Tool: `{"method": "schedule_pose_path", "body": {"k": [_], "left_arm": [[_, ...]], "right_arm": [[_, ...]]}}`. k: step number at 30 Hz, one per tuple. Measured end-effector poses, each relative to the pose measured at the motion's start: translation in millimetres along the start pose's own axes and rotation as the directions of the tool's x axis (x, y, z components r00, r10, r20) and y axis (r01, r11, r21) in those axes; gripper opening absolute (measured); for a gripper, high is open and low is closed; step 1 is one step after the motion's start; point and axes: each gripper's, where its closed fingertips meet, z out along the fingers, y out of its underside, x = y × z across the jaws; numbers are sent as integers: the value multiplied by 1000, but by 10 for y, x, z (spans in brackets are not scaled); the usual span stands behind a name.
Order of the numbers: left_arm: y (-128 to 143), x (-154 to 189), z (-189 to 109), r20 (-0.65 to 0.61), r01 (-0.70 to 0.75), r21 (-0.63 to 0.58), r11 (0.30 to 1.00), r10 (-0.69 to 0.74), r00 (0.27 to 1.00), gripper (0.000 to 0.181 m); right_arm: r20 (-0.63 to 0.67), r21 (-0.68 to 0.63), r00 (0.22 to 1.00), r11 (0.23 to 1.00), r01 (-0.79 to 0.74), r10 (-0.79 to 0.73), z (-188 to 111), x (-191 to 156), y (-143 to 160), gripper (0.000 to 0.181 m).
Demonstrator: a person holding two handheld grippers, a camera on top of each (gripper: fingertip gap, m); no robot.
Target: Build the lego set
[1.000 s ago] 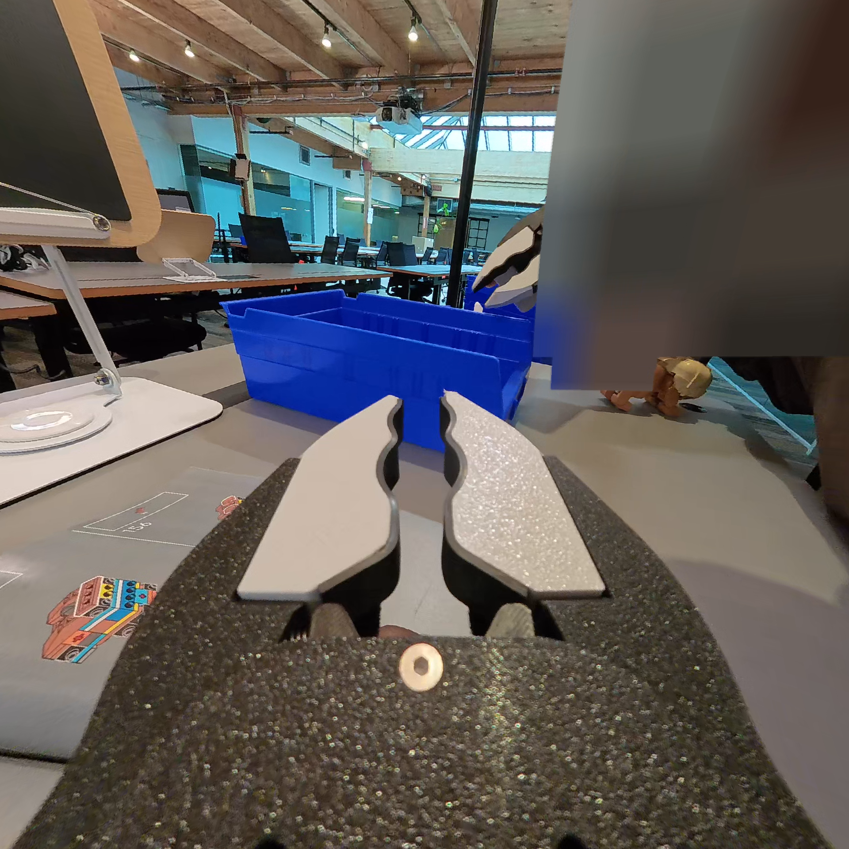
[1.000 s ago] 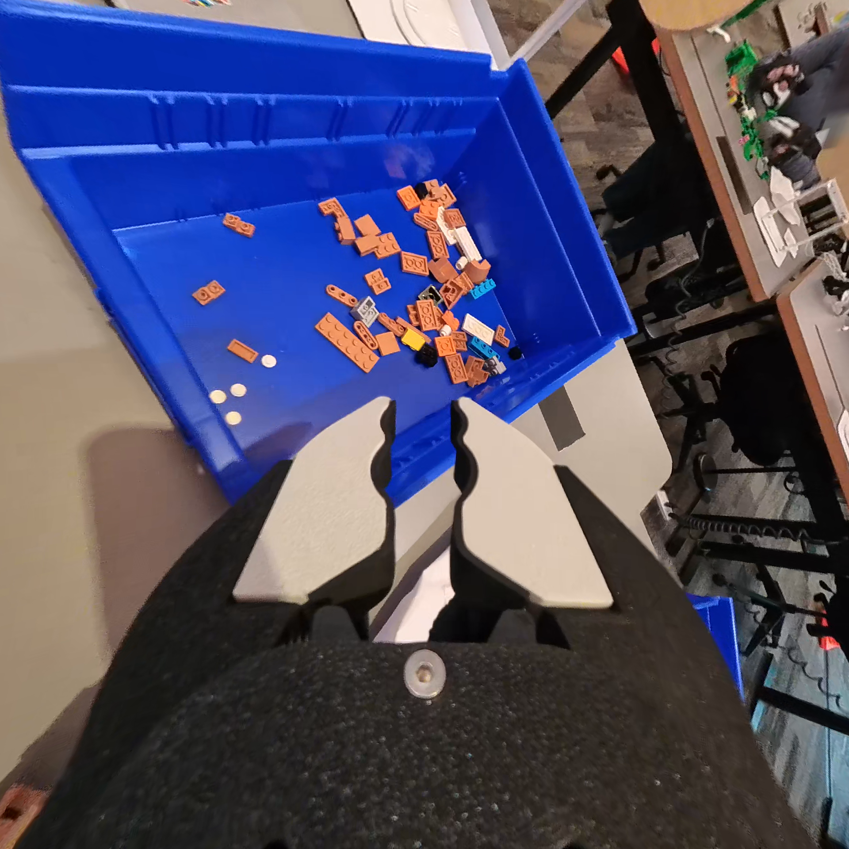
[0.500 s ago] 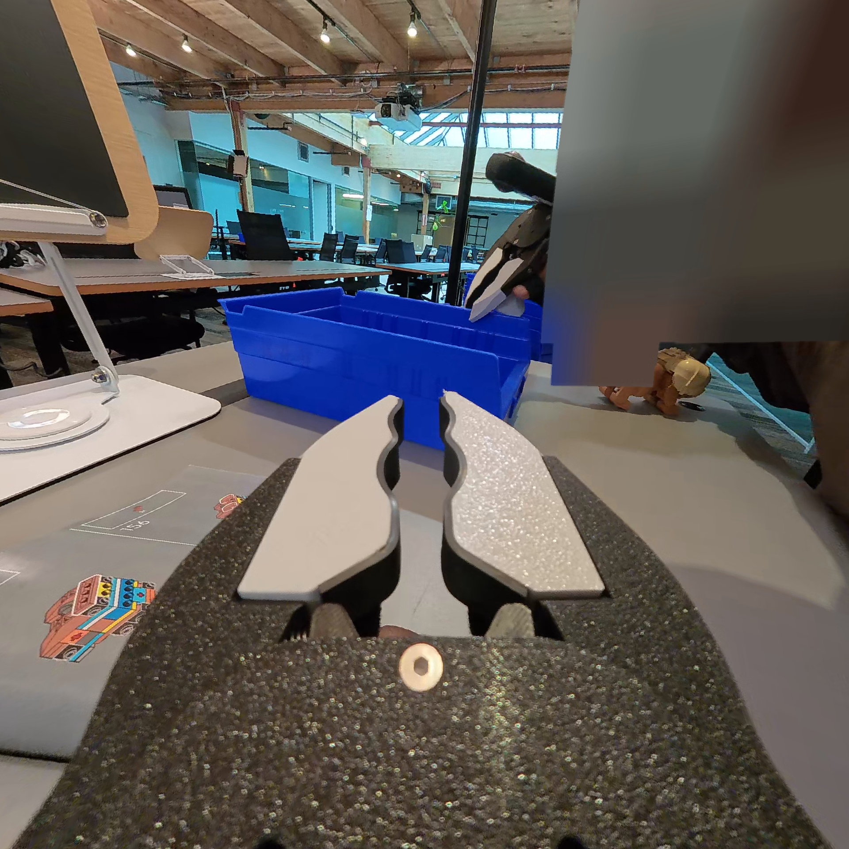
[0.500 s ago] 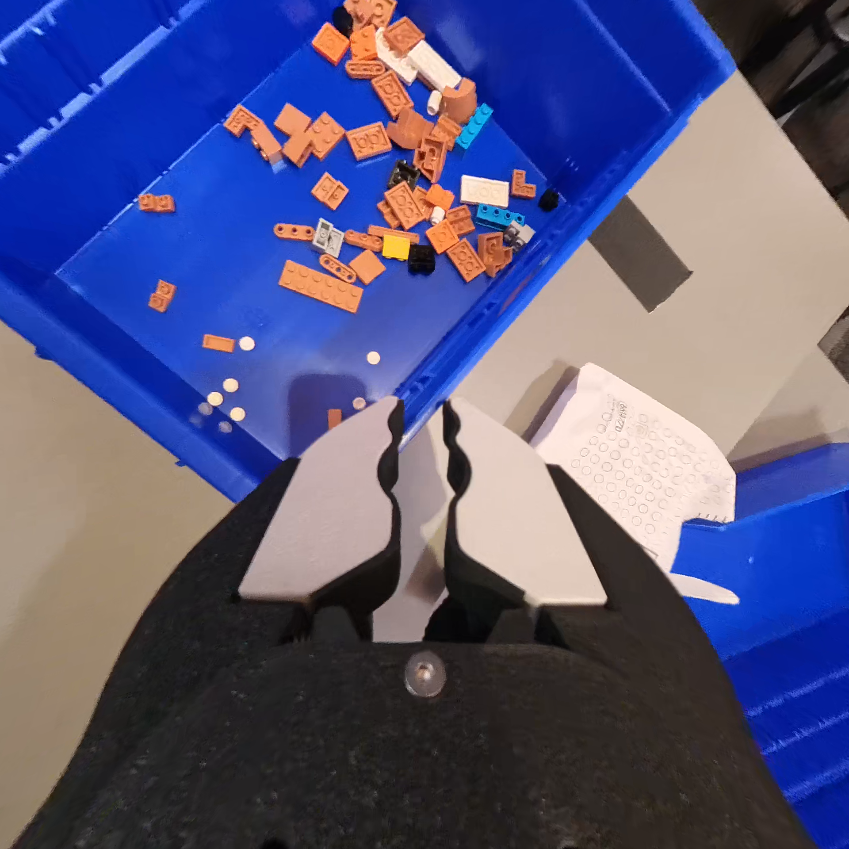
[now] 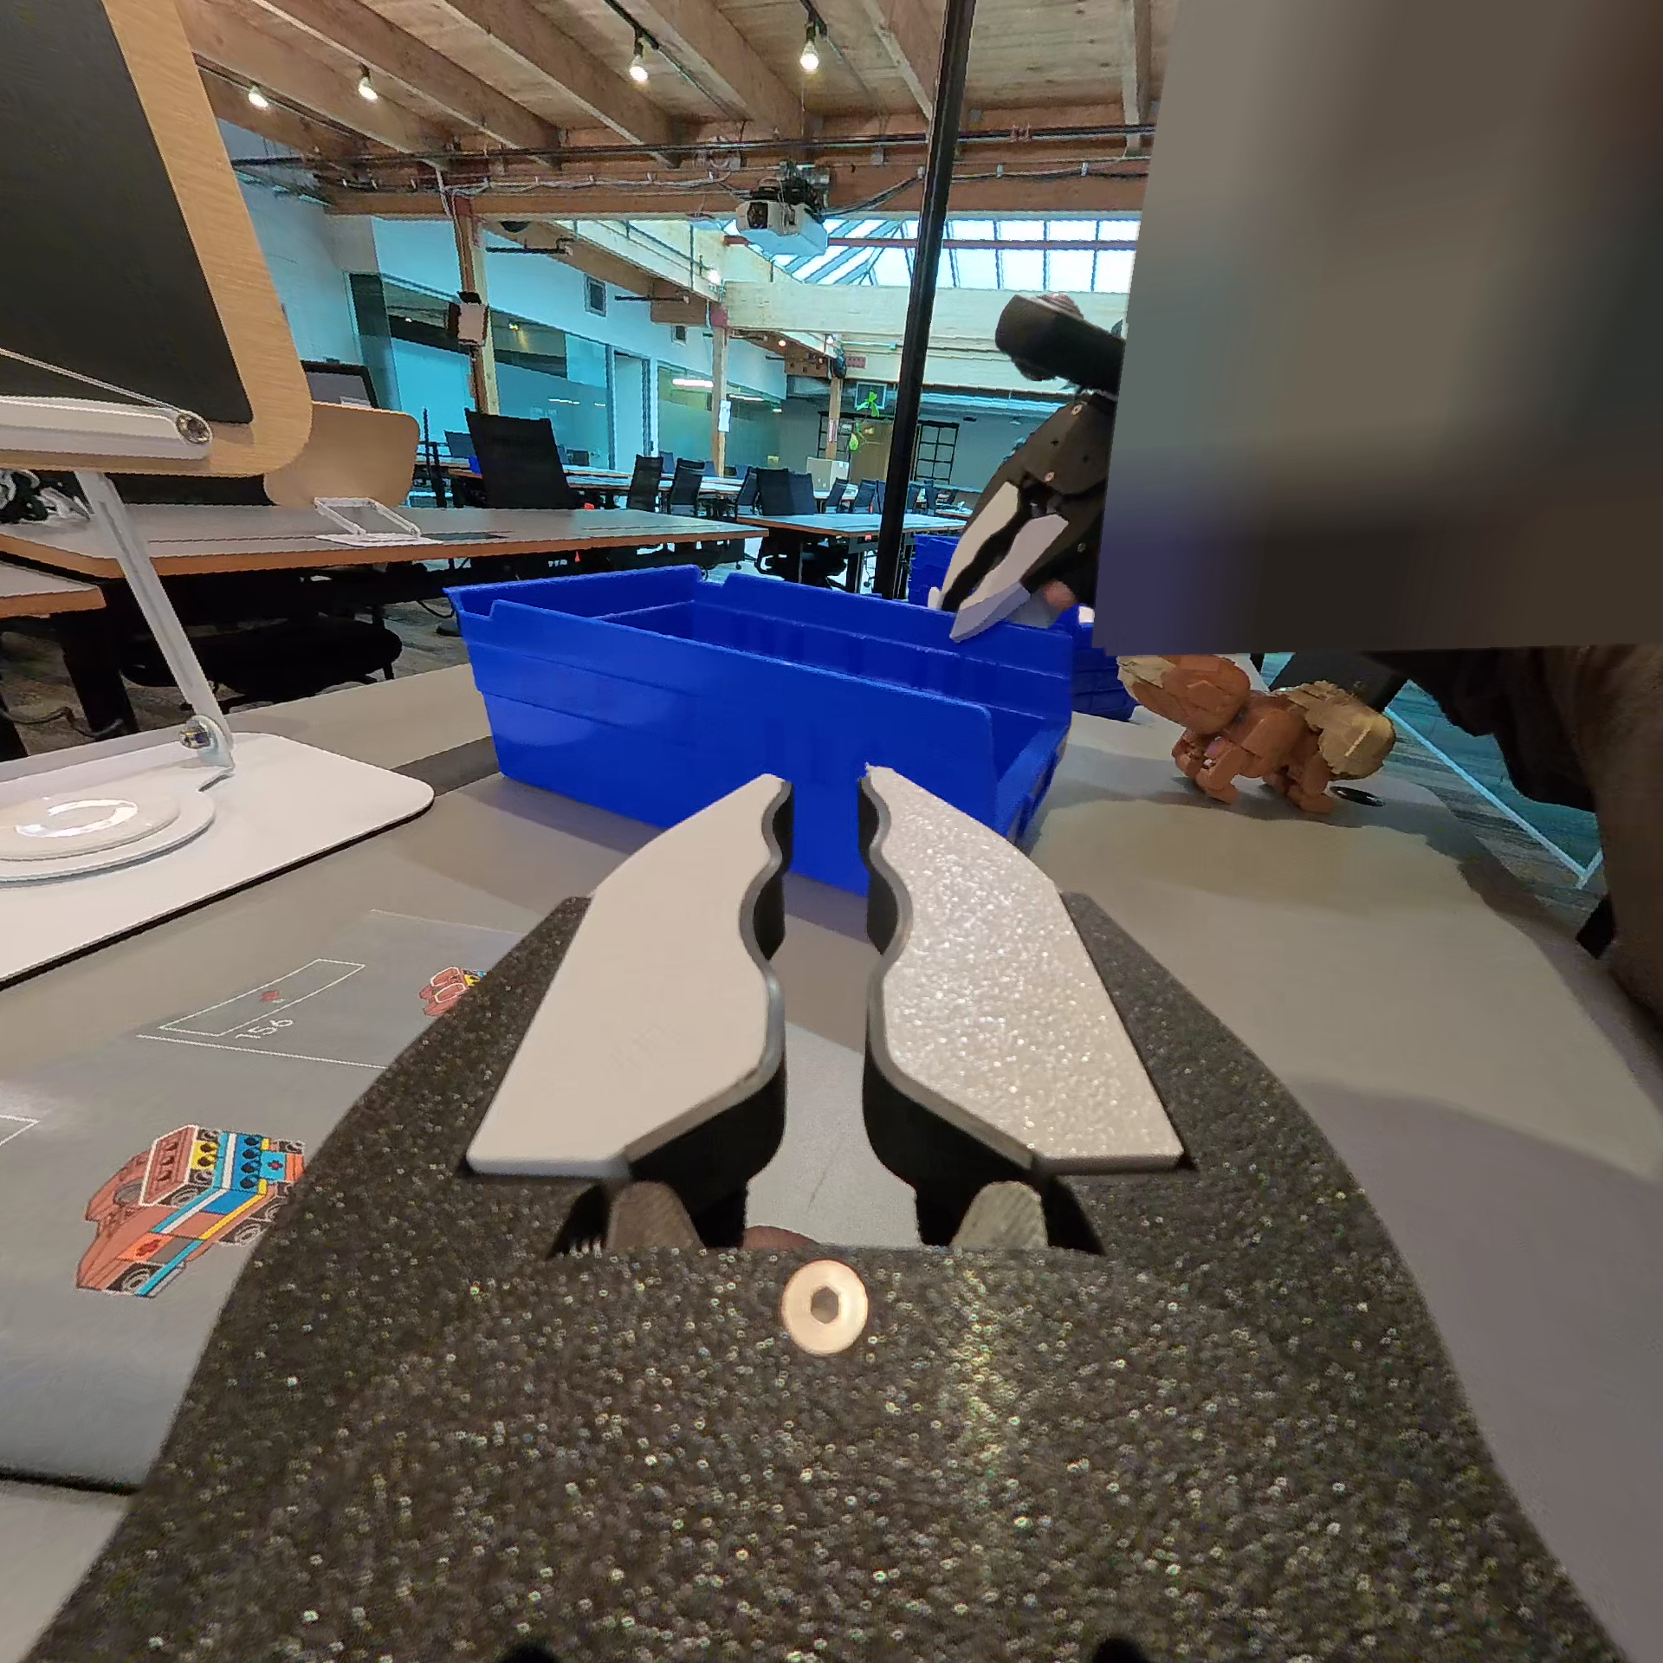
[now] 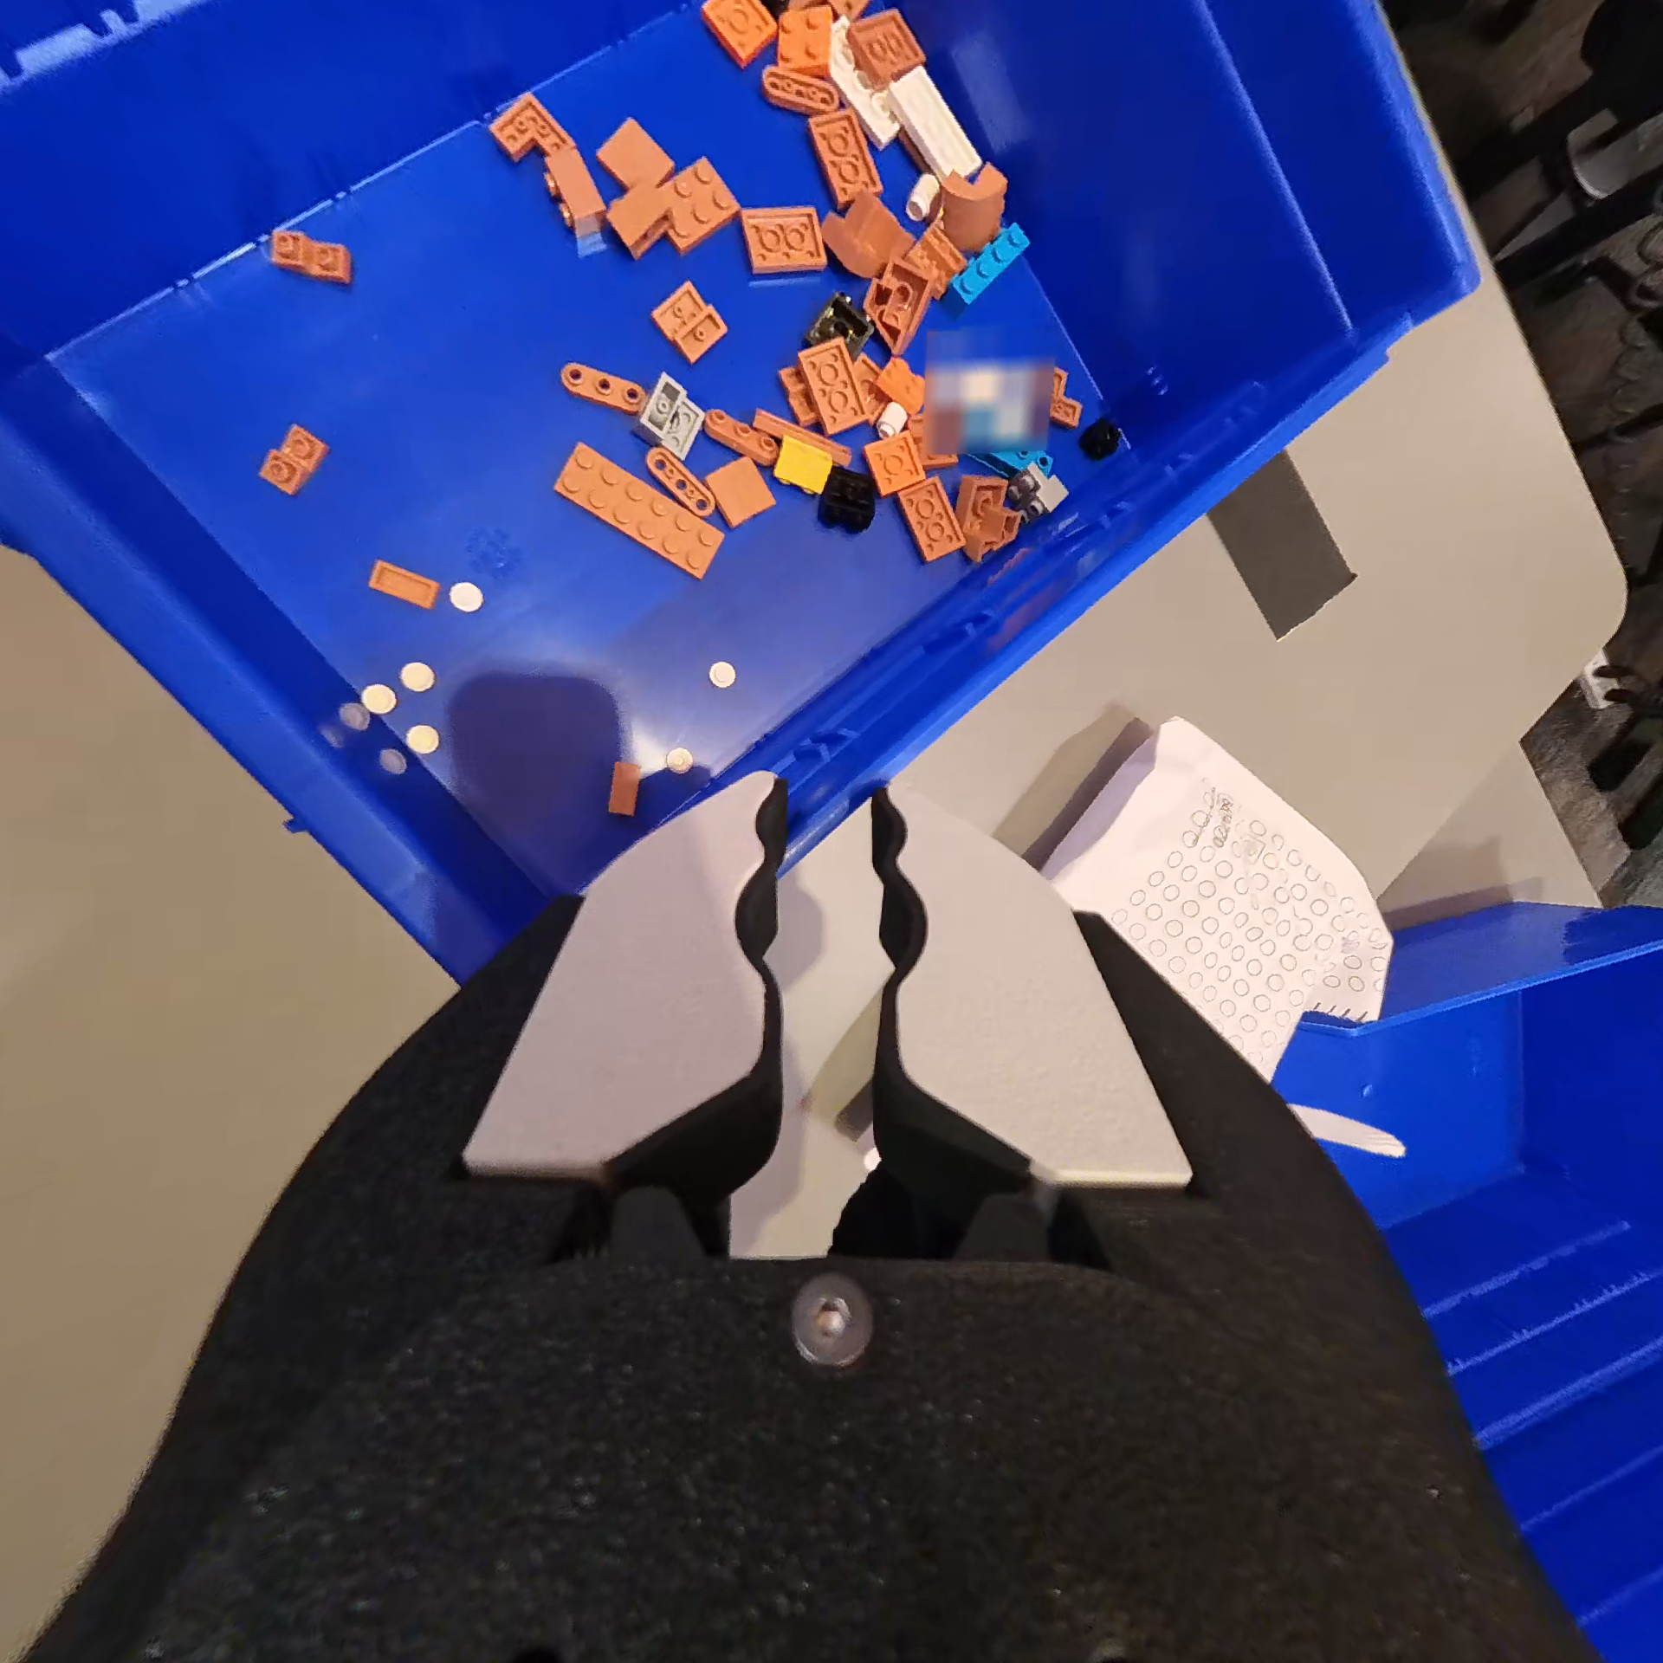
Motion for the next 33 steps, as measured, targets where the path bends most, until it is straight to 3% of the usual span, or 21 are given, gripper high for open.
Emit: {"method": "schedule_pose_path", "body": {"k": [9,13,20,25,28,33], "left_arm": [[5,-3,7,2,0,-2,1000,0,1000,13],[4,1,4,0,-2,-1,1000,2,1000,13],[12,29,5,-12,-9,-7,1000,9,1000,13],[17,33,14,-15,-9,-10,1000,9,1000,13],[13,33,10,-11,-12,-8,1000,12,1000,13],[15,44,5,-15,-20,-9,1000,19,1000,13]], "right_arm": [[38,-23,996,997,75,-74,-125,-216,85,19],[-11,-83,985,982,169,-170,-172,-173,75,24],[-3,52,951,950,309,-309,-254,-282,-561,24],[161,209,873,880,426,-460,200,-561,-1193,24],[245,266,843,869,417,-479,541,-612,-1514,23],[338,222,842,905,362,-420,1075,-586,-1638,21]]}}
